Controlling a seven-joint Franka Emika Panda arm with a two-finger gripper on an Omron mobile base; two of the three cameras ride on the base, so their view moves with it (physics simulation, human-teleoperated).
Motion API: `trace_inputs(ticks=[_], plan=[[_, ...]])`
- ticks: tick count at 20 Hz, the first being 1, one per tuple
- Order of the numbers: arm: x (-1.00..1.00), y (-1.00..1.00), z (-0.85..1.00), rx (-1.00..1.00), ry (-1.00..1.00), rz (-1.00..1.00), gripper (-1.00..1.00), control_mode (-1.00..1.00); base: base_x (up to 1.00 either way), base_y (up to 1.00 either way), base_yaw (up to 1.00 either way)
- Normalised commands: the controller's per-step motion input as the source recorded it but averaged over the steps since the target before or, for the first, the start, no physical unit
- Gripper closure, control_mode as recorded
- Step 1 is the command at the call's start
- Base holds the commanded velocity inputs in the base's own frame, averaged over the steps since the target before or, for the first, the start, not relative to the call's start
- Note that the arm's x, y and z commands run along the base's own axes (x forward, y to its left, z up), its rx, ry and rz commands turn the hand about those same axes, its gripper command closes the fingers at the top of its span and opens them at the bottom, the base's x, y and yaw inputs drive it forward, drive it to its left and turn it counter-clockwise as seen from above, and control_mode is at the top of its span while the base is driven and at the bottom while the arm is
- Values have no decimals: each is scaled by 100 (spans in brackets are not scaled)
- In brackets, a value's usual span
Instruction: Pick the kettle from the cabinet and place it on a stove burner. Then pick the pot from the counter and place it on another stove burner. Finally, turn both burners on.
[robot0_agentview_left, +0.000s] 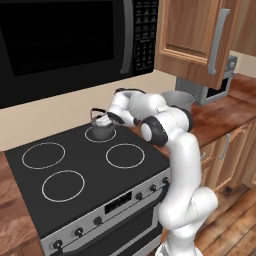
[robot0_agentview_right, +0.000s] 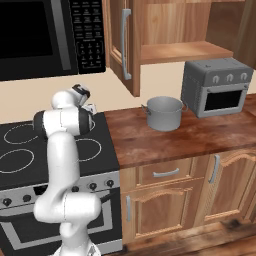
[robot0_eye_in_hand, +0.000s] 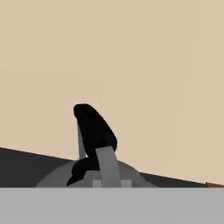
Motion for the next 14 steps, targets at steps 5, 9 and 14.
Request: trace_inputs(ticks=[5,9,14], plan=[[21,7,-14,0,0,0,100,-100,0,0,0],[5,10,-17,0,2,0,100,-100,0,0,0],[2,10,-19,0,2,0,-100,-100,0,0,0]])
